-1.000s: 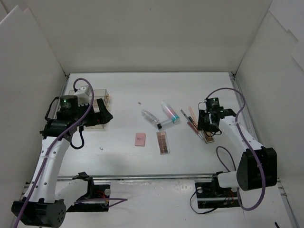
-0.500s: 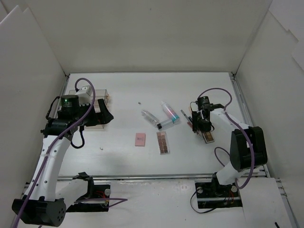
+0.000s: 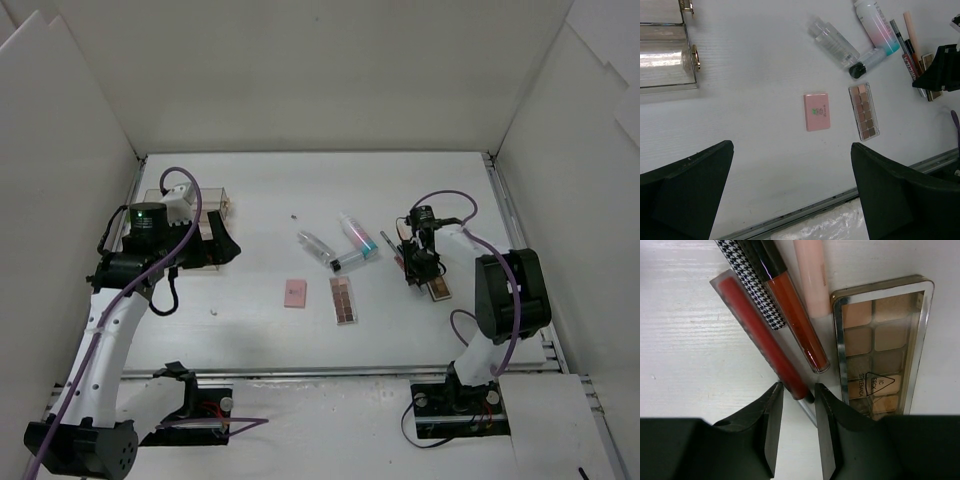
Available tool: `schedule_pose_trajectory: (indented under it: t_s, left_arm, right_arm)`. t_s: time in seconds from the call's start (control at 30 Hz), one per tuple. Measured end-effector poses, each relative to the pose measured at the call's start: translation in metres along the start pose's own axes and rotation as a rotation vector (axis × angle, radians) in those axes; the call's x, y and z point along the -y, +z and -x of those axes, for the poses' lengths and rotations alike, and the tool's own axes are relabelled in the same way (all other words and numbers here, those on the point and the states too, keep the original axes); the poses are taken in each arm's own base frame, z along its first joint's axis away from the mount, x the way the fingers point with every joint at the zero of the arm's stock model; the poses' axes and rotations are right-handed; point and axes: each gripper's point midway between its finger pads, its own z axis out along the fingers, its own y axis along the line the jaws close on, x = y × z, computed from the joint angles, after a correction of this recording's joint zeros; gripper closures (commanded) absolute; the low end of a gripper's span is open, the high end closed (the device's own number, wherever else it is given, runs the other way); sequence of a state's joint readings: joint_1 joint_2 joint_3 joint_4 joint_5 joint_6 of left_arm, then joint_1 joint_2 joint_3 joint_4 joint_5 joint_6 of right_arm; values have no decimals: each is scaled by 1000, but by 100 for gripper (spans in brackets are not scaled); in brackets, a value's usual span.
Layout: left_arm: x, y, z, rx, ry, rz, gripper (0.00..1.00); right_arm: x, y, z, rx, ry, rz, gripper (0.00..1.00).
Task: Organize the makeup
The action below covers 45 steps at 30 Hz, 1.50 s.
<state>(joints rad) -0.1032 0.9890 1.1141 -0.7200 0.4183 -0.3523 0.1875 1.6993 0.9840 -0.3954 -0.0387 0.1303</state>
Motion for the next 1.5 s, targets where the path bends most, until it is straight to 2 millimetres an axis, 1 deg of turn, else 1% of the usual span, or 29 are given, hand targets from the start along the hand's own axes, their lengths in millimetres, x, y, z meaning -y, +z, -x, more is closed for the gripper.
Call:
schedule_pose_trajectory:
  t_s: [0.03, 0.17, 0.27, 0.3, 0.37, 0.53, 0.6, 0.63, 0.7, 0.77, 0.9, 0.93, 0.97, 1.03, 1.1, 1.2, 1.3, 1.5]
  left_arm:
    - [0, 0, 0, -1, -1, 0, 1]
    - [0, -1, 0, 3, 1, -1, 0]
    - [1, -1, 0, 3, 1, -3, 1]
    - [1, -1, 0, 2, 0, -4, 0]
    - [1, 0, -2, -2, -2, -8, 1]
    - [4, 4, -4, -14, -21, -27, 0]
    - [6, 5, -3, -13, -24, -36, 1]
    - [9, 5, -3, -13, -27, -44, 1]
    - [16, 6, -3, -11, -34, -71, 1]
    - [27, 10, -3, -8, -45, -115, 2]
    - [58, 21, -18, -48, -75, -215, 4]
    - [66, 23, -20, -57, -81, -238, 4]
    - [76, 26, -22, -62, -83, -259, 4]
    - [95, 32, -23, -65, -84, -301, 5]
    - [111, 39, -24, -69, -83, -328, 6]
    - [133, 51, -22, -72, -97, -355, 10]
    - [152, 64, -20, -62, -115, -372, 16]
    - [181, 86, -17, -56, -155, -395, 28]
  right_arm:
    - [-2, 0, 0, -1, -5, 5, 74]
    - [-8, 0, 0, 1, -18, 21, 79]
    - [-18, -1, -1, 4, -48, 33, 86]
    - [-22, -1, -2, 4, -60, 37, 93]
    - [-28, -1, -3, 6, -78, 42, 100]
    - [-39, -3, -5, 9, -112, 53, 100]
    - [-44, -7, -5, 21, -126, 64, 100]
    - [-49, -12, -4, 33, -133, 79, 100]
    - [-58, -31, 2, 88, -145, 123, 100]
    - [-74, -61, 10, 179, -169, 195, 100]
    - [-110, -132, 25, 365, -242, 355, 100]
    - [-119, -146, 27, 398, -260, 391, 100]
    - [-127, -158, 28, 424, -278, 424, 100]
    - [-139, -176, 29, 455, -306, 474, 100]
    - [-147, -185, 27, 465, -326, 508, 100]
    - [-157, -191, 23, 462, -343, 545, 100]
    - [-165, -198, 20, 458, -358, 578, 100]
    - [-179, -207, 14, 461, -390, 625, 100]
